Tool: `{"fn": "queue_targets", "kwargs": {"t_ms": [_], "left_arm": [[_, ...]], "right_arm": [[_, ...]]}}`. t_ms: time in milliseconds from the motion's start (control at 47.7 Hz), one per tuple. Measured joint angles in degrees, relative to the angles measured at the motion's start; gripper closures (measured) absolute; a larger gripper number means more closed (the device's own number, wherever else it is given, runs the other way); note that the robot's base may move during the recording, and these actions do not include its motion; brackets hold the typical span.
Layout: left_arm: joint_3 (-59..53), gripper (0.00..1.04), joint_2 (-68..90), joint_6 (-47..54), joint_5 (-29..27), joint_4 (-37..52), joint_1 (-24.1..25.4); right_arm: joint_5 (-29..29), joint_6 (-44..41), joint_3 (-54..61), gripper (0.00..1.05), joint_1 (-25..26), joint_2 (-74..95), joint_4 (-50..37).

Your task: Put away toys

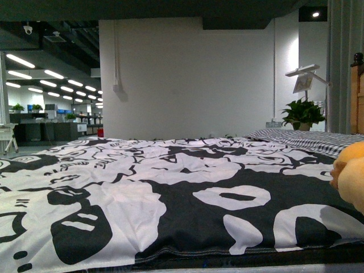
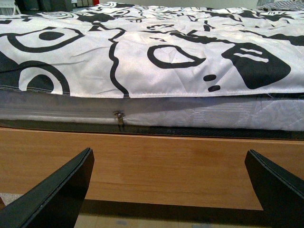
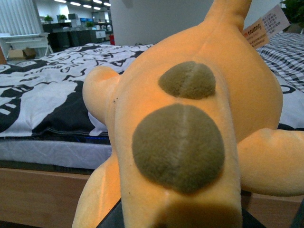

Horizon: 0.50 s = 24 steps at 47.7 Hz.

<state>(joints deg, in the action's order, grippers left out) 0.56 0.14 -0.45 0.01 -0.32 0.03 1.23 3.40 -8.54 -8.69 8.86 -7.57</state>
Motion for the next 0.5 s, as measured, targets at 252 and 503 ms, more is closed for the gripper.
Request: {"fn": "queue_targets", "kwargs": {"t_ms": [252, 503], "left_arm": [[0.00, 0.06, 0.00, 0.00, 0.00, 0.00, 0.00], [0.00, 0.06, 0.00, 0.00, 0.00, 0.00, 0.00]], "right_arm": [[-0.46, -0.15, 5.25, 0.85, 0.50, -3.69, -1.11], [-0.76, 2.69, 6.97, 0.85, 0.72, -5.35, 1.73]]}}
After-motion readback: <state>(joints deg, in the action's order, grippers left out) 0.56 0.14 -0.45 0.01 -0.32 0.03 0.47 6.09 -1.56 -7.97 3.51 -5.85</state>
